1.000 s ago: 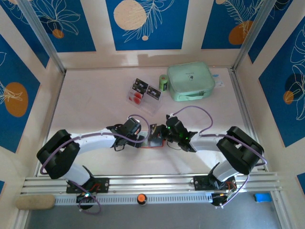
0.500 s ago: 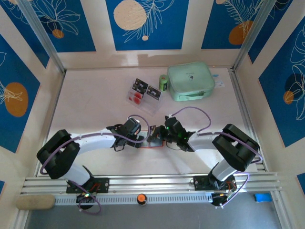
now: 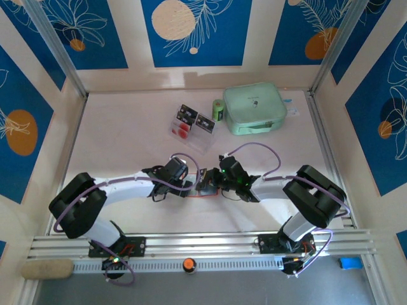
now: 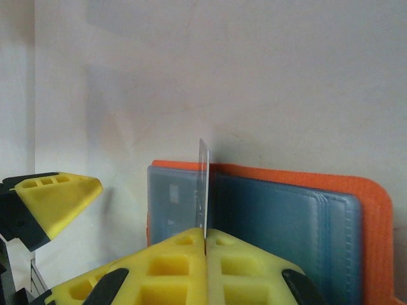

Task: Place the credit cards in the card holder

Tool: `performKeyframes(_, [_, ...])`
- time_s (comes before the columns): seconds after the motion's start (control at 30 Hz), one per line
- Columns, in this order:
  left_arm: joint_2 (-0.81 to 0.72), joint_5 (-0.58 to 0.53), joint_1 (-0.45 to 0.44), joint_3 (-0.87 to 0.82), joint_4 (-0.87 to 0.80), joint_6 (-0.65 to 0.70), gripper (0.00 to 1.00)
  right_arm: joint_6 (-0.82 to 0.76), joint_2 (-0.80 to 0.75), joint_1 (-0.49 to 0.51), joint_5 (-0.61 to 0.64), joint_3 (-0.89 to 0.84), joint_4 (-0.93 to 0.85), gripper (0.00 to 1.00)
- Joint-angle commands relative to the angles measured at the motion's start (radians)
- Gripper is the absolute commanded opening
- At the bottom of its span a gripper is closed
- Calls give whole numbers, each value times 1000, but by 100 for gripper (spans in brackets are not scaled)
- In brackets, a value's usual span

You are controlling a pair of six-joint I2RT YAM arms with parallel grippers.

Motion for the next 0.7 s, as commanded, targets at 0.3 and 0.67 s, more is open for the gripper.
performKeyframes(0.3, [-8, 6, 9, -17, -19, -19, 100, 28, -1, 14, -21, -22, -60, 0])
performKeyframes(0.67, [-10, 8, 9, -19, -21, -21, 100, 48, -34, 19, 4, -64, -72, 0])
